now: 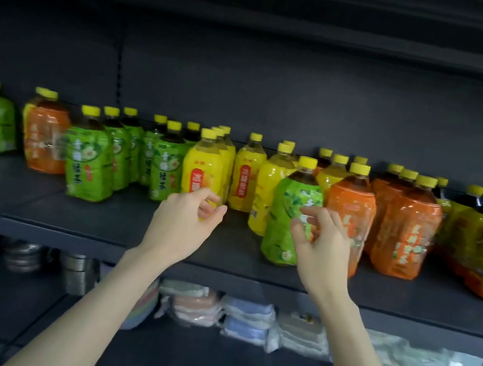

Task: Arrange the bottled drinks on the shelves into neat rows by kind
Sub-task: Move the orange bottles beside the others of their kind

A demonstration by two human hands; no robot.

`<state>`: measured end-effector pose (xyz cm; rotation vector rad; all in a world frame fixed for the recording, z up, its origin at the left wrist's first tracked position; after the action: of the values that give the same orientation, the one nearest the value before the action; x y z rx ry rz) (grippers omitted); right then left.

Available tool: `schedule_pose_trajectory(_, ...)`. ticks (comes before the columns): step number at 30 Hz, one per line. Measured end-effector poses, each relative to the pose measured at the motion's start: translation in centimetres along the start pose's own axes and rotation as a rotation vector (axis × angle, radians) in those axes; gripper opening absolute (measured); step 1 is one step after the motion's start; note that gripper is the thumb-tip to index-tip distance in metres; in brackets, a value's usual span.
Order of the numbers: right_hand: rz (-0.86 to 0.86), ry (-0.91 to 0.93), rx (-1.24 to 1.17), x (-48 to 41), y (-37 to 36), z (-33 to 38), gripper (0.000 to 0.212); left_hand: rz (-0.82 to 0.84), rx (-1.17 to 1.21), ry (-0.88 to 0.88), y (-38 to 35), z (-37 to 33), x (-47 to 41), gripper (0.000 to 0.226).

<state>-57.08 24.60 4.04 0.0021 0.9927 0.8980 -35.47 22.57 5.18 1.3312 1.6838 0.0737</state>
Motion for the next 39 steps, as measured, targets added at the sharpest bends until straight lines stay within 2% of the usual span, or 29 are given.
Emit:
schedule_pose_trajectory(5, 0.041, 0.076, -0.1, 3.6, -8.9, 9.9, 0.016, -0.031, -0.171, -0.072, 10.5, 7.8, 3.9, 0.021)
schedule_pose_trajectory(9, 0.134, 0.117, -0.168, 6.9, -16.8, 16.8, 0.015, -0.1, -0.265, -0.043, 18.0, 14.8, 7.0, 0.028)
schedule_pose_trajectory(11, 0.183, 0.147, -0.195, 7.9, -20.3, 19.8, 0.015, -0.108, -0.298, -0.018, 20.9, 17.9, 7.6, 0.022)
schedule_pose_trajectory(19, 0.267, 0.238, -0.228, 5.6, -32.7, 29.2, 0.018, -0.167, -0.339, 0.019, 28.8, 28.5, 3.1, 0.011)
schedule_pose_trajectory(24, 0.261, 0.231, -0.253, 2.4, -41.2, 32.0, 0.015, -0.236, -0.325, 0.008, 31.1, 35.9, -1.9, 0.007)
schedule_pose_trajectory(29, 0.268, 0.166, -0.217, -1.0, -49.2, 32.8, 0.014, -0.21, -0.282, 0.012, 31.5, 43.0, -6.5, 0.009)
schedule_pose_trajectory(35, 0.27, 0.066, -0.147, -4.0, -55.9, 33.1, 0.018, -0.248, -0.205, 0.036, 32.2, 51.2, -10.8, 0.018)
schedule_pose_trajectory(39, 0.242, 0.008, -0.03, -5.2, -59.6, 33.2, 0.032, -0.314, -0.181, 0.088, 32.9, 56.4, -13.2, 0.029)
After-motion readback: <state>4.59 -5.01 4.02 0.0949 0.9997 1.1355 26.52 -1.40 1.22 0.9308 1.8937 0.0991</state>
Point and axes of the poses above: each hand's wrist, its own x-axis away from the middle knuckle, its own y-axis out of the back of the hand, z = x × y, the point moved 3 cm from there along -x, towards the middle knuckle, and after that the axes turned 1 degree about -y, right-handed, at the moved point
